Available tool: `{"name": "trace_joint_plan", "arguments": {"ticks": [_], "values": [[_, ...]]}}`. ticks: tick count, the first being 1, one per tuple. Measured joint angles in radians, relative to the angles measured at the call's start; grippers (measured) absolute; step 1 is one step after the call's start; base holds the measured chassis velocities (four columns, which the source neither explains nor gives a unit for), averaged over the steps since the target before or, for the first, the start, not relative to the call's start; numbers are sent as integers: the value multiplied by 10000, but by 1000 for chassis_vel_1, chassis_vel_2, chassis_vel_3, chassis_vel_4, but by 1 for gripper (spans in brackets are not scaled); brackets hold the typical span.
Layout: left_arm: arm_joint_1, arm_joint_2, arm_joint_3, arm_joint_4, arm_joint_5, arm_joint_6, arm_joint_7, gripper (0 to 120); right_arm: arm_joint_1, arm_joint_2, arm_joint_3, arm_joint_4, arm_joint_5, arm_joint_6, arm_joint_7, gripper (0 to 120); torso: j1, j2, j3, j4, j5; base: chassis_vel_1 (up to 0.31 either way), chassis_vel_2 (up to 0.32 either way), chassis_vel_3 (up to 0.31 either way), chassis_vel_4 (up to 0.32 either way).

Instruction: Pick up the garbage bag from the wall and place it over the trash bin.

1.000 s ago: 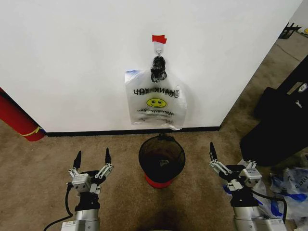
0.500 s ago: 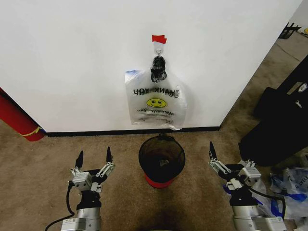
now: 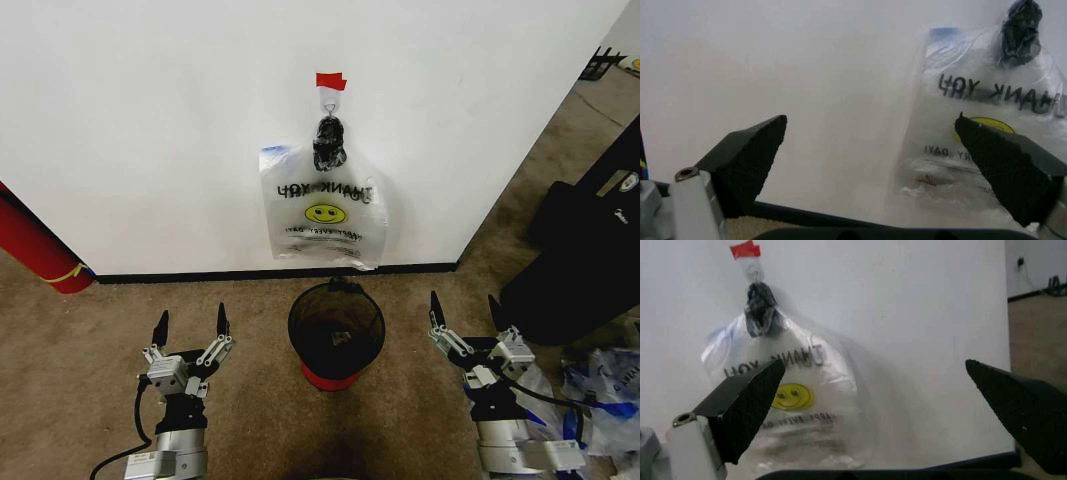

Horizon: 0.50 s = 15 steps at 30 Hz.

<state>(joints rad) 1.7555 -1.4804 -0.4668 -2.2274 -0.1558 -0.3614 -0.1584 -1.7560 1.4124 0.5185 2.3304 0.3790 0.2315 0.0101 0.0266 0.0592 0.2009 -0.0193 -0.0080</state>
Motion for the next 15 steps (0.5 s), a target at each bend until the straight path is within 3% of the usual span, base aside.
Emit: {"name": "trace_joint_plan", "arguments": {"ticks": [15], "values": [[-239, 182, -117, -212, 258, 229, 3, 100, 933, -709, 43, -349, -118, -214, 12, 100, 0, 0, 0, 0, 1, 0, 0, 0, 0]]}}
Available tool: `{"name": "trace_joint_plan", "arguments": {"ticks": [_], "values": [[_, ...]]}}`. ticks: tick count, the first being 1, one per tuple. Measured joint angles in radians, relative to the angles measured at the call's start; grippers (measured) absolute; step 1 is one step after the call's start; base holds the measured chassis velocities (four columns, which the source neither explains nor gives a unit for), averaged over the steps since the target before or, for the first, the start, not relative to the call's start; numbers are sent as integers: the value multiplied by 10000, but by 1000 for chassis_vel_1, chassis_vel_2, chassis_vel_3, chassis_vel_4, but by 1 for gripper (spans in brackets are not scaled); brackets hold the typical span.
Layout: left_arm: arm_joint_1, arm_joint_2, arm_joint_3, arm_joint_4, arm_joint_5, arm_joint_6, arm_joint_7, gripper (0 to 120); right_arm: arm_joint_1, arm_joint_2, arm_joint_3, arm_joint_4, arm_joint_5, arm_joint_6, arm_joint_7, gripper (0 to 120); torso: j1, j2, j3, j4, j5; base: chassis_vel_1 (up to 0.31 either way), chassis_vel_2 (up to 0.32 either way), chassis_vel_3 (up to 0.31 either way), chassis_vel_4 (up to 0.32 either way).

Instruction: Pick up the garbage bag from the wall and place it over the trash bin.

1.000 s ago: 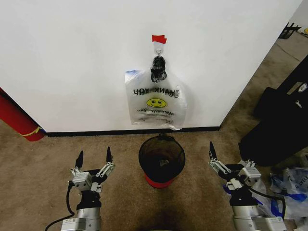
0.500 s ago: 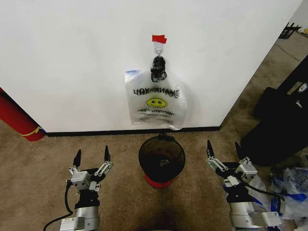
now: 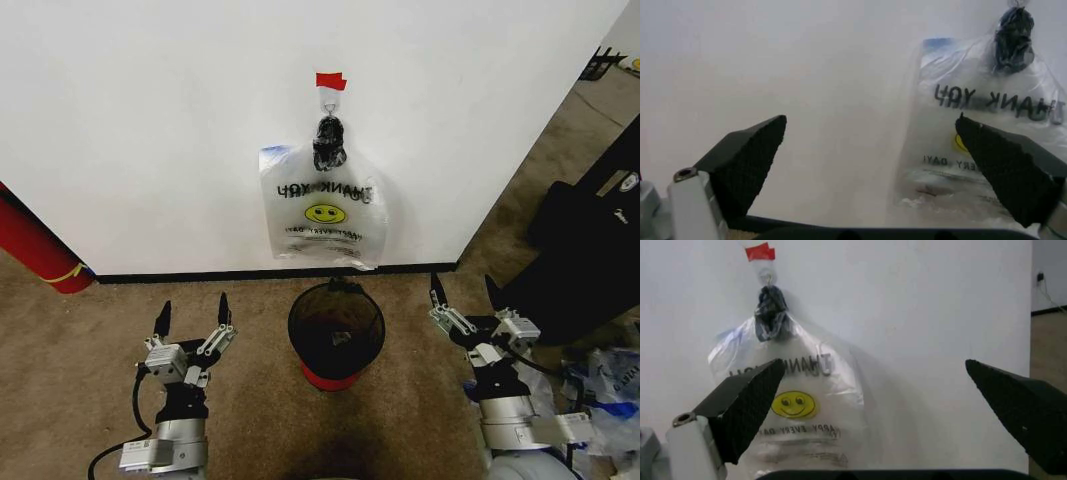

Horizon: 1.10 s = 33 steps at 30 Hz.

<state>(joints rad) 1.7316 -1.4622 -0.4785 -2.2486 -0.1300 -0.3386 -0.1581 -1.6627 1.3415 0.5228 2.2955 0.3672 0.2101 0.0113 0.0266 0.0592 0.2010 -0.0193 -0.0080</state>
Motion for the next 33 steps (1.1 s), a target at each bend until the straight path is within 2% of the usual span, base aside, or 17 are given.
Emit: {"name": "trace_joint_plan", "arguments": {"ticks": [3, 10, 19, 24, 29, 31, 33], "values": [[-58, 86, -93, 24, 334, -159, 0, 100, 725, -378, -133, -519, 20, -86, -13, 100, 0, 0, 0, 0, 0, 0, 0, 0, 0], [158, -26, -117, -70, 369, -376, 4, 100, 1422, -393, -331, -1074, 335, -275, -78, 100, 0, 0, 0, 2, 0, 0, 0, 0, 0], [-8, -51, -36, -25, 145, -235, 8, 100, 1551, -191, -394, -1231, 293, -372, -263, 100, 0, 0, 0, 0, -1, 0, 0, 0, 0], [-14, -36, -47, -21, 150, -235, 8, 100, 1546, -347, -408, -1311, 354, -358, -299, 100, 0, 0, 0, -2, 1, 0, 0, 0, 0], [-12, -2, -18, -60, 231, -231, 8, 100, 2661, -1086, -684, -1585, 1885, -873, -459, 100, 0, 0, 0, 4, 0, 0, 0, 0, 0], [65, 30, 8, -59, 311, -244, 10, 100, 3485, -1354, -927, -1901, 2820, -1116, -612, 100, 0, 0, 0, -4, 0, 0, 0, 0, 0], [231, -31, -4, -110, 392, -295, 9, 100, 4347, -1549, -1308, -2316, 3511, -1274, -748, 100, 0, 0, 1, 1, 1, 0, 0, 0, 0]]}}
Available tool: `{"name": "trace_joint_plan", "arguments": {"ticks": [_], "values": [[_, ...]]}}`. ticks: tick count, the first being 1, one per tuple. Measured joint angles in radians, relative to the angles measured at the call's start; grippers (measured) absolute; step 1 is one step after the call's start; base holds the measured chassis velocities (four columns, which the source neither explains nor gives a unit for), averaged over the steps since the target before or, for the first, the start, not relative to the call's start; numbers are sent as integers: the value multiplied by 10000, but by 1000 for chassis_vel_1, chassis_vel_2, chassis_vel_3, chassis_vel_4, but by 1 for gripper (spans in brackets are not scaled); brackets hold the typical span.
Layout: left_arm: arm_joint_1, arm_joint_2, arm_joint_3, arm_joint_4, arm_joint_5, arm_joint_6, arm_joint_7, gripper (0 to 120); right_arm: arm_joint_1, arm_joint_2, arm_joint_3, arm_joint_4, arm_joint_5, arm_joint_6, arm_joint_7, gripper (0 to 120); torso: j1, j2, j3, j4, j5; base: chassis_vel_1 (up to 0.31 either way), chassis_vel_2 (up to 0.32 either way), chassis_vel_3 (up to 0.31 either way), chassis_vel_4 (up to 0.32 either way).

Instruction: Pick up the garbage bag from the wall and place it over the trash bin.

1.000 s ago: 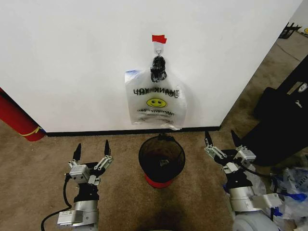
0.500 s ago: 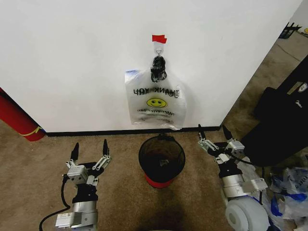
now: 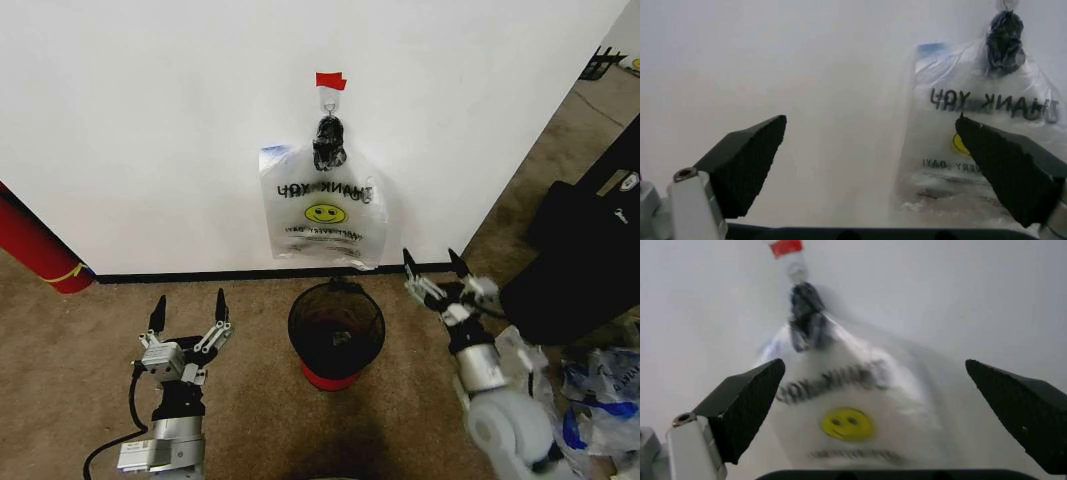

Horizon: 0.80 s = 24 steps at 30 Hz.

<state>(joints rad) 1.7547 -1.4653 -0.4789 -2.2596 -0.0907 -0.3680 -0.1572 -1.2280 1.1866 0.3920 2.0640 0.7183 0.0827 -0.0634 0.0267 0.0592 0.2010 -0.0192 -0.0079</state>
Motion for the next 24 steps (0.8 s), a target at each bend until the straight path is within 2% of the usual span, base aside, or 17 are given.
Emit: {"name": "trace_joint_plan", "arguments": {"ticks": [9, 16, 19, 22, 24], "values": [[190, -270, -156, -125, 233, -96, -84, 100, 3044, -38, -2011, -1891, 1594, -616, -445, 100, 0, 0, -1, -1, -3, 0, 0, 0, 0], [248, -370, -227, -104, 211, -126, -189, 99, 4952, 332, -2848, -3275, 2283, -800, -366, 100, 1, -1, 0, 0, -1, 0, 0, 0, 0], [285, -453, -226, -103, 223, -153, -195, 100, 5344, 469, -2932, -3490, 2556, -885, -308, 100, 0, -1, 0, 1, -3, 0, 0, 0, 0], [312, -498, -270, -87, 216, -213, -197, 100, 6031, 766, -3134, -3935, 3370, -1144, -229, 100, 0, -1, 0, -1, -4, 0, 0, 0, 0], [216, -398, -364, -121, 22, -179, -197, 100, 6335, 946, -3279, -4221, 3670, -1253, -170, 94, 0, -1, -1, 0, -3, 0, 0, 0, 0]]}}
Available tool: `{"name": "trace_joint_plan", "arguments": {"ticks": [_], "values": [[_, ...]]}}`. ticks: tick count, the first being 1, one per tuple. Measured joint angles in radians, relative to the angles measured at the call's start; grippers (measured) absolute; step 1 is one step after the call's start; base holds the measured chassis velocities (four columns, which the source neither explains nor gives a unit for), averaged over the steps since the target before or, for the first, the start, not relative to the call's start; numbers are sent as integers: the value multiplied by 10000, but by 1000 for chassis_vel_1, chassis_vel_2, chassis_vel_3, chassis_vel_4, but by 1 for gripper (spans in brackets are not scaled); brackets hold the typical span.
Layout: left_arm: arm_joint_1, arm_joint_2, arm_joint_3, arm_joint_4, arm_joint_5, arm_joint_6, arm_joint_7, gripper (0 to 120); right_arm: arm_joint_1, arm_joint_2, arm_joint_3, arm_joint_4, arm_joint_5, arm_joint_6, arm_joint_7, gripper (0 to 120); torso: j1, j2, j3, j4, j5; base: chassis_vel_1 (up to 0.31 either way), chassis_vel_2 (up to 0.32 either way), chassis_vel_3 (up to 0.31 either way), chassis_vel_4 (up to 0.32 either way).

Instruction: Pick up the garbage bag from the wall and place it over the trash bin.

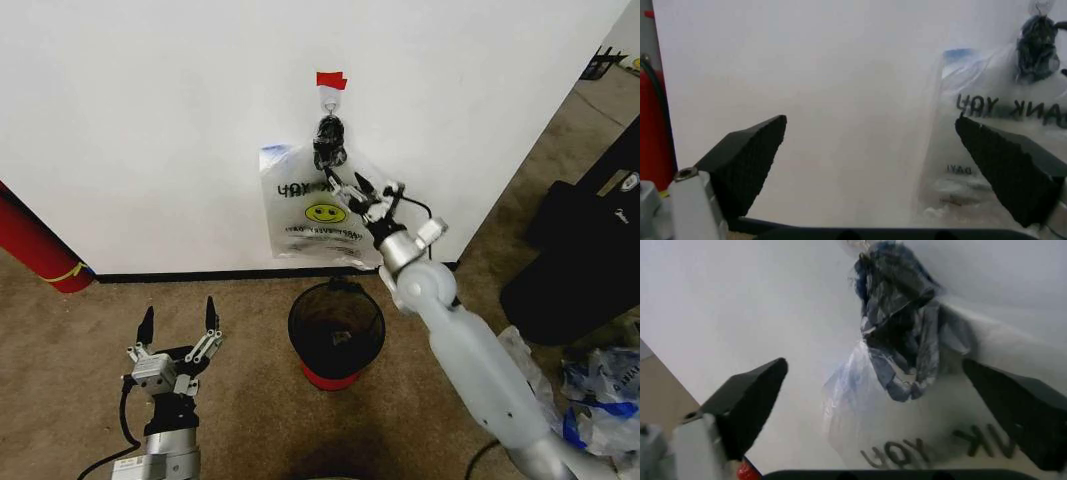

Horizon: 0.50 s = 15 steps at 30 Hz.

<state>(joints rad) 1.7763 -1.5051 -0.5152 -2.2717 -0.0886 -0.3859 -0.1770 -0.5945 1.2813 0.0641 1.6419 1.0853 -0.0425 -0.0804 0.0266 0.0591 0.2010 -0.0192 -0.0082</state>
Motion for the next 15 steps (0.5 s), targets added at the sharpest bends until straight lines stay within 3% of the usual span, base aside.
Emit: {"name": "trace_joint_plan", "arguments": {"ticks": [8, 15], "values": [[-76, 85, -12, -65, -189, 66, -10, 99, 472, 332, -93, -627, 261, -151, 149, 71, 0, 0, 0, -1, 0, 0, 0, 0, 0], [-232, 173, -137, -106, -317, 140, -7, 99, 575, 525, -76, -803, 280, -251, 164, 43, 0, 0, 0, -1, 1, 0, 0, 0, 0]]}}
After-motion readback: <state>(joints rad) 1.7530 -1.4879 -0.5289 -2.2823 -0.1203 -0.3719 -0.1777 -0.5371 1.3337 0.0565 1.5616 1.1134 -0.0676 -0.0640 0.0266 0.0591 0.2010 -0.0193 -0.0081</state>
